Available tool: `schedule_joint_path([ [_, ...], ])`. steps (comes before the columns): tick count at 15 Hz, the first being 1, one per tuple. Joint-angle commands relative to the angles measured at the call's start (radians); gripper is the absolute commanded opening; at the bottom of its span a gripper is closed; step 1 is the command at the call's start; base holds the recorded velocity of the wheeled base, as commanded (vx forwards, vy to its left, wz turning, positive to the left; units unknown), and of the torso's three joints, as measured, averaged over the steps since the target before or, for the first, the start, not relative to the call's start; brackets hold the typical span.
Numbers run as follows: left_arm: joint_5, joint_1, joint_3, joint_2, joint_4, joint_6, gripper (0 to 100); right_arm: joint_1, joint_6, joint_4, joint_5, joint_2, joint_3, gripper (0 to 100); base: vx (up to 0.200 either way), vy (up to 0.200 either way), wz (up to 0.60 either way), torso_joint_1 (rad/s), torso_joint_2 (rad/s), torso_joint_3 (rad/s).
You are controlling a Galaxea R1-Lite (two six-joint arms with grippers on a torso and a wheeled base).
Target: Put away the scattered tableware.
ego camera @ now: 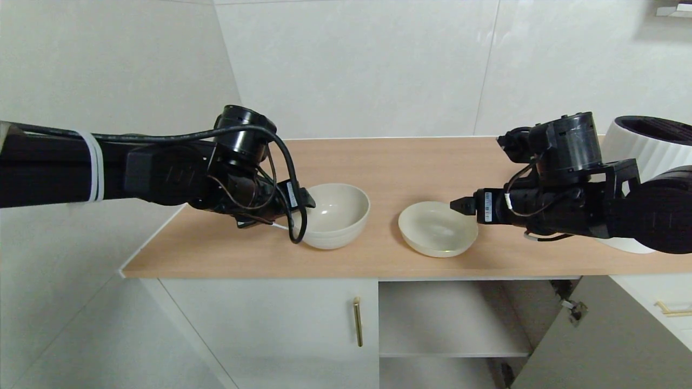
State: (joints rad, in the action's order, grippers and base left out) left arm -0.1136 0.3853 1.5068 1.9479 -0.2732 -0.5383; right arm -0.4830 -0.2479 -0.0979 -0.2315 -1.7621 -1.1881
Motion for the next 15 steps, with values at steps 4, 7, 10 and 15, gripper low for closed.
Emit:
schedule_joint_path([
  [4,0.0,0.0,-0.016,-0.035,-0.001,-0.002,0,0.0,-0.001,0.001,0.0,0.003,0.001,100,0.0,0.0,0.0,0.0,0.0,0.0],
  [7,0.031,0.003,-0.063,-0.156,0.002,-0.002,0,0.0,0.001,0.006,-0.011,-0.011,-0.005,100,0.0,0.0,0.0,0.0,0.0,0.0],
  [10,0.129,0.007,-0.114,-0.273,0.003,0.008,0,0.0,0.001,0.007,-0.083,-0.082,-0.031,100,0.0,0.0,0.0,0.0,0.0,0.0],
  [15,0.13,0.014,-0.148,-0.325,0.022,0.023,0,0.0,-0.001,0.007,-0.092,-0.138,-0.039,100,0.0,0.0,0.0,0.0,0.0,0.0],
])
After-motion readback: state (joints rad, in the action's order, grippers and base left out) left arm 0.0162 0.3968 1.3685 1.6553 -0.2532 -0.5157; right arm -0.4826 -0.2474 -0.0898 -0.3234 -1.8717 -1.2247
